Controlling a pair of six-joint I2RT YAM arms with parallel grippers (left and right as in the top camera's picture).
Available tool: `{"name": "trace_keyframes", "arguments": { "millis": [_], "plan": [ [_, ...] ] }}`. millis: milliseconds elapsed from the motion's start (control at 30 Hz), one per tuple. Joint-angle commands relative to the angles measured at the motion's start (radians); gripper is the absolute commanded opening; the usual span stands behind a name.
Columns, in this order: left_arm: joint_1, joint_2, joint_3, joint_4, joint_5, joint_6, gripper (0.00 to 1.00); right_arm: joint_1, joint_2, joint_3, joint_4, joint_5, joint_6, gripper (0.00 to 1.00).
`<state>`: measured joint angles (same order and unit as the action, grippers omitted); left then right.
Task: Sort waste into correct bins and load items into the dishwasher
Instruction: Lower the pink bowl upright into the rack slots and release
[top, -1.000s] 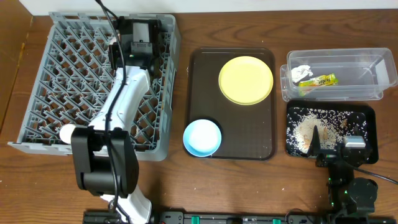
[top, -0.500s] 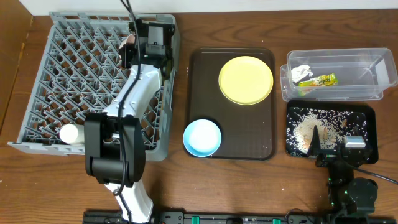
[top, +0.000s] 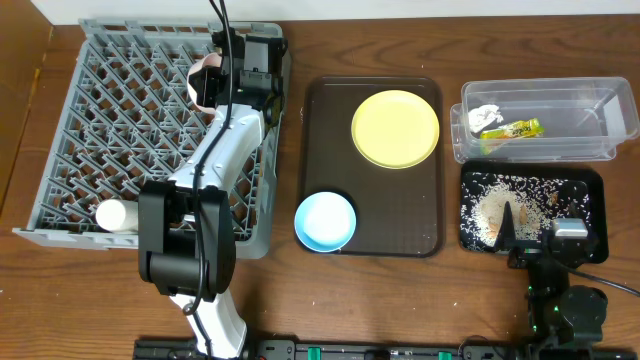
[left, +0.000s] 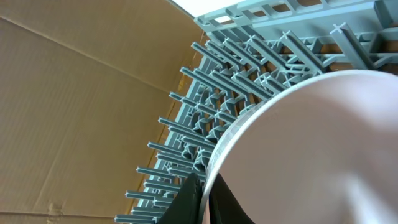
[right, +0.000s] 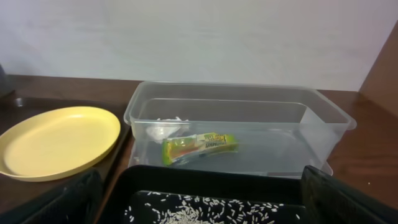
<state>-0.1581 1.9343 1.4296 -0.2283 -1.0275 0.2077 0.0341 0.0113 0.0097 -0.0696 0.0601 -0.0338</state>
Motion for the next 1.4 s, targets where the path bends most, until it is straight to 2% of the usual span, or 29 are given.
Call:
{"name": "trace_keyframes", "arguments": {
  "millis": [0, 300, 667, 867, 1367],
  "plan": [
    [-0.008, 0.013, -0.006, 0.002, -0.032, 0.006, 0.08, -0.014, -0.004, -0.004, 0.0, -0.001, 0.011, 0.99],
    [-0.054, 0.036, -0.006, -0.002, -0.045, 0.01, 0.08, -0.014, -0.004, -0.004, 0.0, -0.001, 0.01, 0.99],
    [-0.09, 0.111, -0.006, 0.02, -0.181, 0.032, 0.08, -0.014, -0.004, -0.004, 0.0, -0.001, 0.01, 0.99],
    [-0.086, 0.111, -0.006, 0.145, -0.216, 0.187, 0.08, -0.014, -0.004, -0.004, 0.0, -0.001, 0.01, 0.99],
    [-0.087, 0.112, -0.006, 0.179, -0.216, 0.263, 0.08, -0.014, -0.004, -0.004, 0.0, -0.001, 0.01, 0.99]
  ]
}}
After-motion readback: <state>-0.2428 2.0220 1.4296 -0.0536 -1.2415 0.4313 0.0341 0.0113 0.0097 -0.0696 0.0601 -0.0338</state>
